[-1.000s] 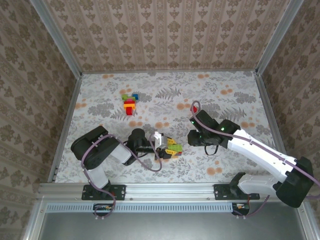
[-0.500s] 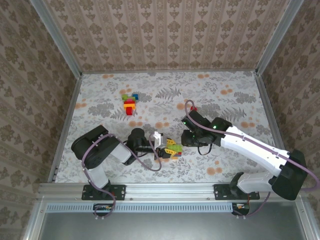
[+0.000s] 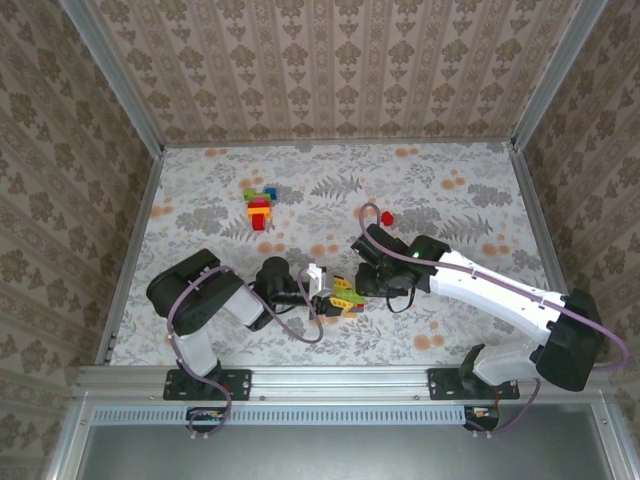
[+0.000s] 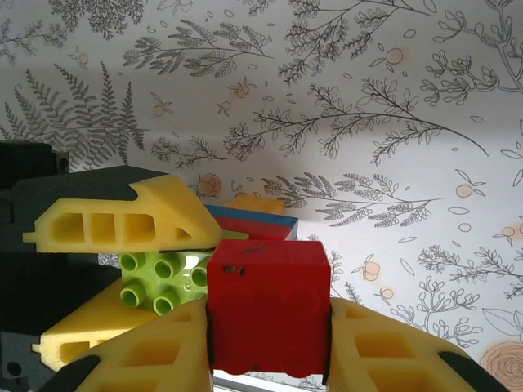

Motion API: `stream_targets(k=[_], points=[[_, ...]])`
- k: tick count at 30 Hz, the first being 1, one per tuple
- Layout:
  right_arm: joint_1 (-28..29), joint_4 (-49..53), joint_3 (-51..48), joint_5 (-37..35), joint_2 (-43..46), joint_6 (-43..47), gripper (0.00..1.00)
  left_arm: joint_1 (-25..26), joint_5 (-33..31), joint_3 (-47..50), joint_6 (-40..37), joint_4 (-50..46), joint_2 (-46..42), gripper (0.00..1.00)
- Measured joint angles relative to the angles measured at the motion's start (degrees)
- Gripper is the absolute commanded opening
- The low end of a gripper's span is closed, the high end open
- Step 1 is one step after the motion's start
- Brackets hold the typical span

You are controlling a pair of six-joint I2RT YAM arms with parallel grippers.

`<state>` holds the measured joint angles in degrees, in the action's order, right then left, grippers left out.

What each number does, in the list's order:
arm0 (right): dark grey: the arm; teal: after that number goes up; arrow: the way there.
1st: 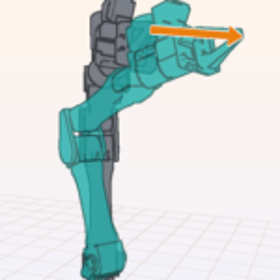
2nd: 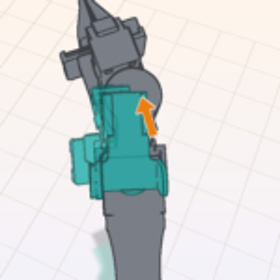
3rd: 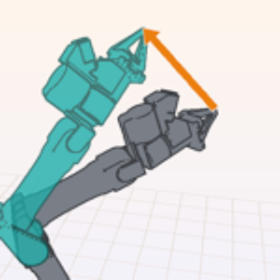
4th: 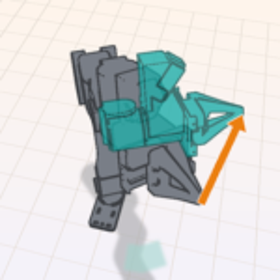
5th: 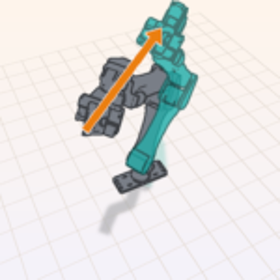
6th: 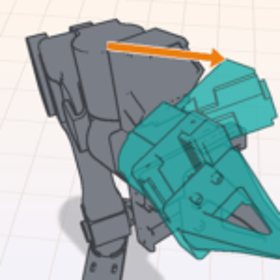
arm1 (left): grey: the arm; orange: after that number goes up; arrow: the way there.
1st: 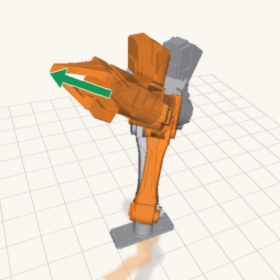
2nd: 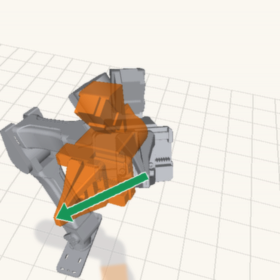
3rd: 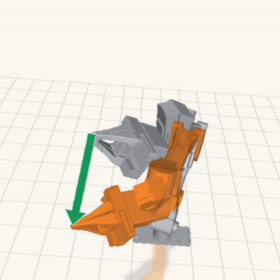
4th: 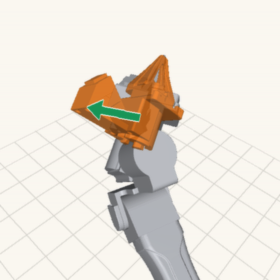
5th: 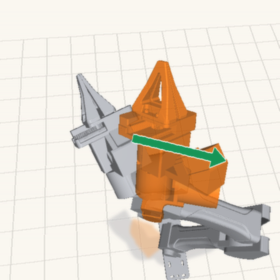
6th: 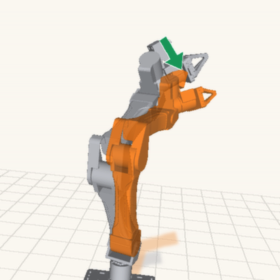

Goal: Assemble a carrot with lego

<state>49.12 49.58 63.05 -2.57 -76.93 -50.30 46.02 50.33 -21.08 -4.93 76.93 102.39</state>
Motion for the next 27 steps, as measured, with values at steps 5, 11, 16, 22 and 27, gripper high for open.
stream_targets(k=[5, 11, 16, 22, 27], points=[[0.87, 0.9, 0.52, -0.04, -1.62, -0.74, 0.25, 0.0, 0.0, -0.02, -0.07, 0.79, 0.52, 0.25], [1.77, 2.05, 2.08, -0.24, -1.95, -0.98, 0.25, 0.0, 0.0, -0.13, -0.07, 1.55, 1.05, 0.24], [2.16, 2.51, 2.16, -0.44, -2.38, -1.18, 0.25, 0.02, -0.02, -0.83, -0.07, 2.23, 1.95, 0.23], [2.64, 3.15, 2.49, -1.51, -3.8, -1.4, 0.25, 0.02, -0.26, -0.96, -0.07, 2.45, 2.16, 0.22], [2.93, 3.45, 2.86, -2.21, -4.22, -1.42, 0.25, 0.07, -0.44, -0.96, -0.07, 2.45, 2.19, 0.22]])
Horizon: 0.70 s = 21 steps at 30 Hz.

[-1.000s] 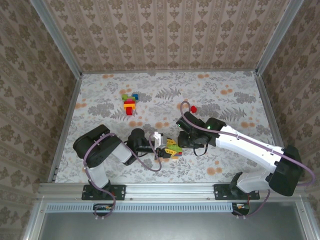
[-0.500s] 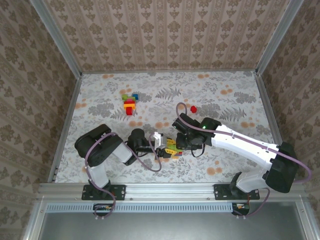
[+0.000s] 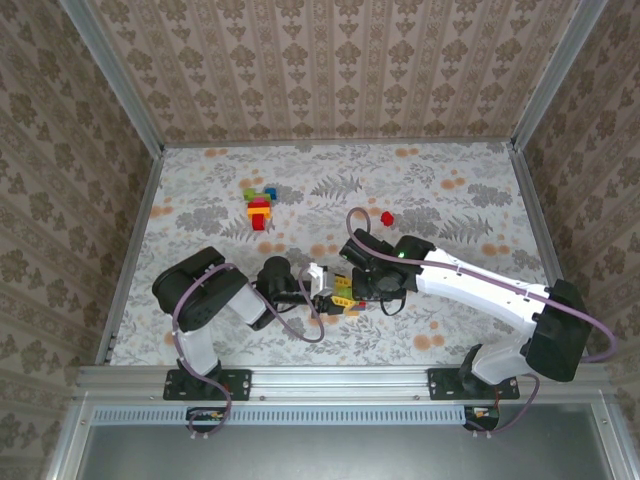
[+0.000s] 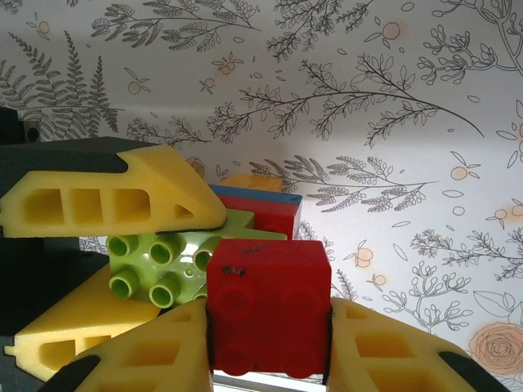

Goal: Assemble a carrot with lego

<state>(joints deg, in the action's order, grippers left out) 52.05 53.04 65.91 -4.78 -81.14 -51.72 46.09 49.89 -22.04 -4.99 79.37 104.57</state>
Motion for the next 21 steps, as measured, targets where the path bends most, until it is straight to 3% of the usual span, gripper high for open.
stream_targets(k=[21], points=[[1.07, 1.36, 0.26, -2.08, -0.44, -1.07, 0.25, 0.02, -0.13, -0.02, 0.0, 0.63, 0.37, 0.2]])
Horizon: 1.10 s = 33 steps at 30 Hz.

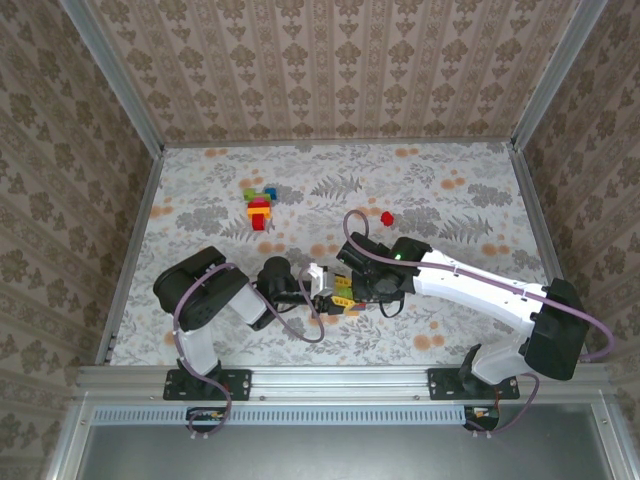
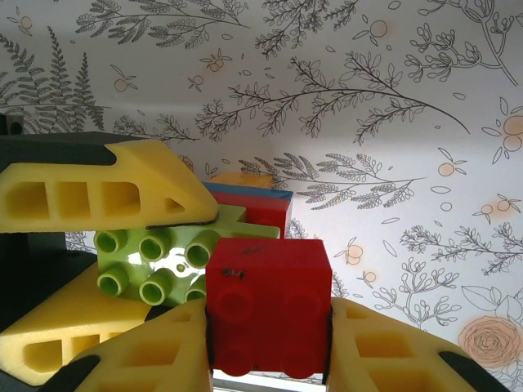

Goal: Assemble a carrot with lego

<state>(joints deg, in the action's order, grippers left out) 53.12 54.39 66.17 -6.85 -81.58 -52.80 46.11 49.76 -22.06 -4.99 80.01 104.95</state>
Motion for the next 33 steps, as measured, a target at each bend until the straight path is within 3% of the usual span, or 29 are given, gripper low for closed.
stream_targets(k=[33], points=[[0.2, 4.98, 5.03, -1.33, -5.73, -1.22, 0.26, -0.02, -0.5, -0.11, -0.17, 1.11, 0.72, 0.2]])
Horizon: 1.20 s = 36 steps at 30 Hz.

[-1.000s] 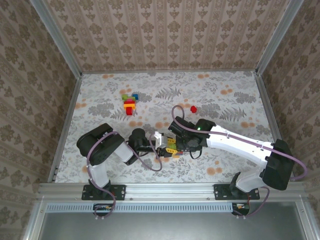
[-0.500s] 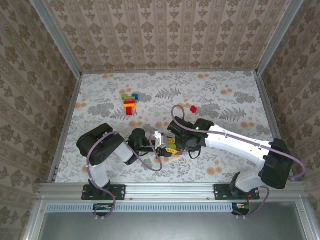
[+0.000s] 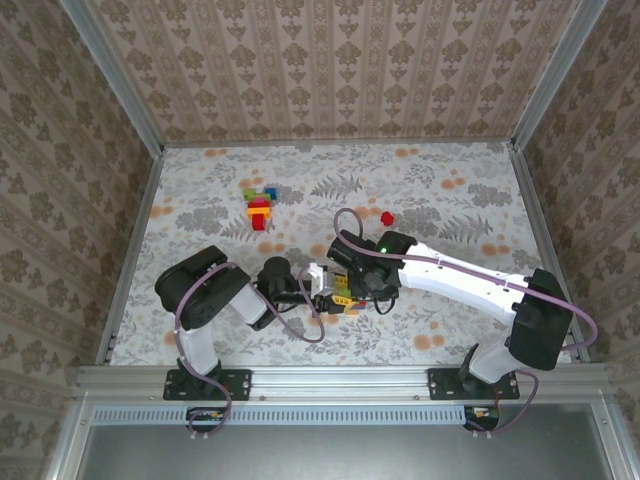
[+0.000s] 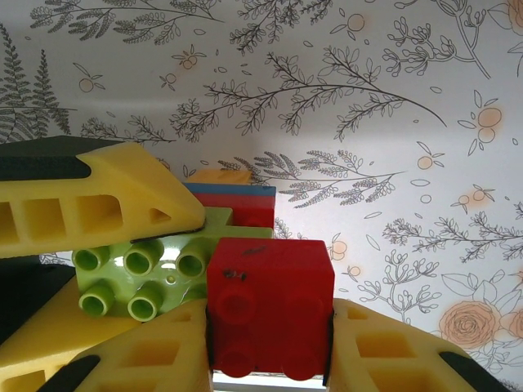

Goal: Assemble a carrot with lego

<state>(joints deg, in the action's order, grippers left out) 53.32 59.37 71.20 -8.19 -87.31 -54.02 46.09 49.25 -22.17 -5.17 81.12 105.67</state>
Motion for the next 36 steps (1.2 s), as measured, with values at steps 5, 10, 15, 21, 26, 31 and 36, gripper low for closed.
stream_targets(k=[5, 10, 15, 21, 26, 31, 36], points=[[0.0, 0.04, 0.11, 0.0, -0.09, 0.17, 0.34, 0.0, 0.0, 0.0, 0.0, 0.09, 0.04, 0.2], [0.0, -0.04, 0.11, -0.02, -0.37, 1.81, 0.54, -0.07, 0.0, 0.0, -0.02, 0.17, 0.11, 0.2], [0.0, 0.2, 1.51, -0.26, -0.31, 3.41, 0.61, -0.07, 0.0, 0.0, -0.04, 0.2, 0.13, 0.22], [0.0, 0.85, 4.42, -1.22, 2.62, 4.83, 0.63, -0.11, 0.02, 0.0, -0.02, 0.22, 0.13, 0.42], [0.0, 3.13, 4.74, -3.13, 5.97, 5.03, 0.63, -0.44, -0.61, 0.13, -1.07, -3.43, 1.27, 0.97], [0.0, 4.17, 2.23, -3.67, 9.25, 4.98, 0.6, -0.55, -0.92, 0.17, -0.85, -5.88, 1.38, 1.0], [0.0, 4.24, -3.1, -3.61, 12.07, 4.39, 0.58, -0.74, -1.03, 0.17, -0.83, -6.49, 0.76, 1.0]])
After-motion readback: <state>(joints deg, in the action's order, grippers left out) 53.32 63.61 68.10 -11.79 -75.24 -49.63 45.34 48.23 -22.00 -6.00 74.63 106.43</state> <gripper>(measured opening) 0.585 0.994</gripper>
